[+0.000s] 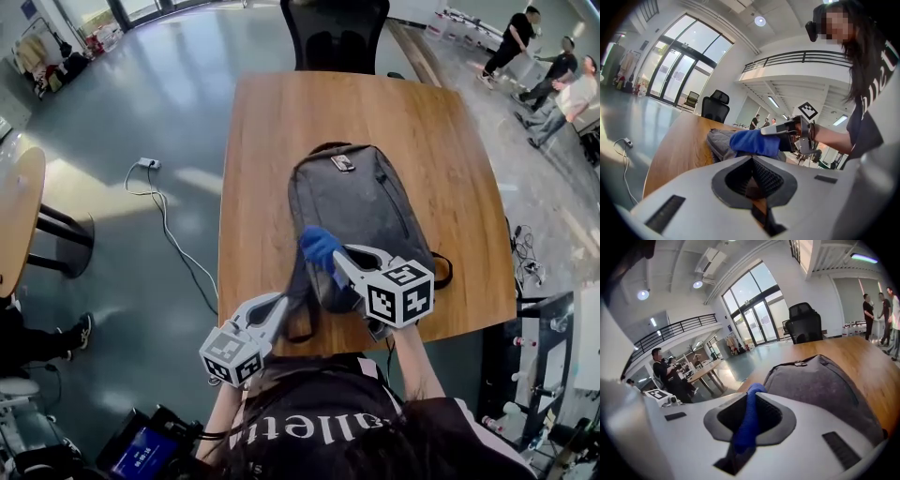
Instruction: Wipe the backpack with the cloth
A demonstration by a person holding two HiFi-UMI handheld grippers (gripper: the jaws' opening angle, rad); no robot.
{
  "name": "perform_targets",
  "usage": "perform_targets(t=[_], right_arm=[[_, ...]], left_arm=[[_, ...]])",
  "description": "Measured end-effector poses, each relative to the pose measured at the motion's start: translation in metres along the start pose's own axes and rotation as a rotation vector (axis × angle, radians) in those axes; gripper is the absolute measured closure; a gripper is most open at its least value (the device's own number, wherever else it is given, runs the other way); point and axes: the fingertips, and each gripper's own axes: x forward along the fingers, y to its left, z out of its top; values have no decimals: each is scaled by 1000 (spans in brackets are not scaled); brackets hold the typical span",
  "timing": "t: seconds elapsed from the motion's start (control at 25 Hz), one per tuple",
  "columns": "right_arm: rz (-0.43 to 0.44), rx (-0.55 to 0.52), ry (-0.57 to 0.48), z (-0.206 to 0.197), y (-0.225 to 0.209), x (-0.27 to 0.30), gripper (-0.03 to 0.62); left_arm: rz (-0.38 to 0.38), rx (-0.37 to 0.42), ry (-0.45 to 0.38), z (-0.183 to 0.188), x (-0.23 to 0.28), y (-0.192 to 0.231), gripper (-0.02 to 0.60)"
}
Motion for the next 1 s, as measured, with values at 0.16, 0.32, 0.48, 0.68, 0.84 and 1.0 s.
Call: perform_targets(t=[0.16,0.32,0.48,0.68,0.84,1.0], right_arm=[[-111,47,-41,2,-54,-31,533],[-237,100,-83,6,-101,-72,533],[-346,143,-103,-1,-145,-110,533],[-458,197,-109,-14,-187,-146,533],[-521,231,-90,-30,-214,-166,533],[-529,240,-86,-33,-220,-171,533]], left_arm=[[-5,1,2,-5,7,-1,580],[-24,8,6,1,9,-7,580],[-39,16,14,3,17,-13,580],[-51,27,25,10,22,-18,580],[-53,30,35,10,28,-22,580],[-49,27,40,11,30,-22,580]])
